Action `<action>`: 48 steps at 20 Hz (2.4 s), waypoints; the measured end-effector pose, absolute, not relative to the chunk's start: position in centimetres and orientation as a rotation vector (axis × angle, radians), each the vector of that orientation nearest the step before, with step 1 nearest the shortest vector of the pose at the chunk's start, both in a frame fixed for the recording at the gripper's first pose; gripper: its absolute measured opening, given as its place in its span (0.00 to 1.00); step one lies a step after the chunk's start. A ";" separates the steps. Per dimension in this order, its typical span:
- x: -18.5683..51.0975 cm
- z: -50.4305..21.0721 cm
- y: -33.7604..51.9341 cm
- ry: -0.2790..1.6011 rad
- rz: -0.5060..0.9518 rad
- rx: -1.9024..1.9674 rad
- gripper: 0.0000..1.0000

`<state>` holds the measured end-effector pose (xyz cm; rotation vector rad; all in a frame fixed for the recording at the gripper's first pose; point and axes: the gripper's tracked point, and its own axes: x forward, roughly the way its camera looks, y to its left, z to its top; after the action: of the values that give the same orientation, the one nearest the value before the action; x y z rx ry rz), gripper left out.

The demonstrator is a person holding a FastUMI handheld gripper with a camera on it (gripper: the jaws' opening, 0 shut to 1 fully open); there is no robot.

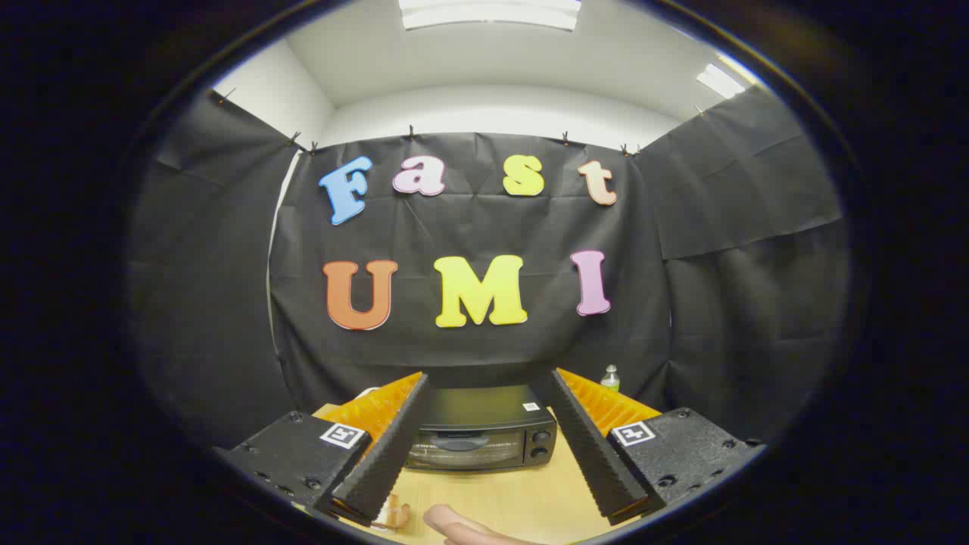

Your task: Open the toaster oven, put the food inside, and close the toaster oven door.

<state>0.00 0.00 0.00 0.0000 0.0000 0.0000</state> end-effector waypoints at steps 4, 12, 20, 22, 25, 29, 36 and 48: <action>-0.1 -0.1 0.4 -0.007 0.003 -0.005 1.00; 1.9 -1.0 0.1 -0.028 -0.007 -0.011 1.00; 9.5 -5.8 1.0 0.063 -0.020 -0.060 1.00; 12.2 -8.5 1.8 0.125 -0.004 -0.071 1.00; 15.9 -11.4 2.3 0.178 0.014 -0.051 1.00; 20.2 -16.1 3.7 0.236 0.051 -0.052 1.00; 22.6 -23.0 5.2 0.385 0.052 -0.088 1.00; 19.3 -26.1 5.1 0.533 0.098 -0.047 1.00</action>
<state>19.27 5.10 -26.14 -0.0468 0.5333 0.0982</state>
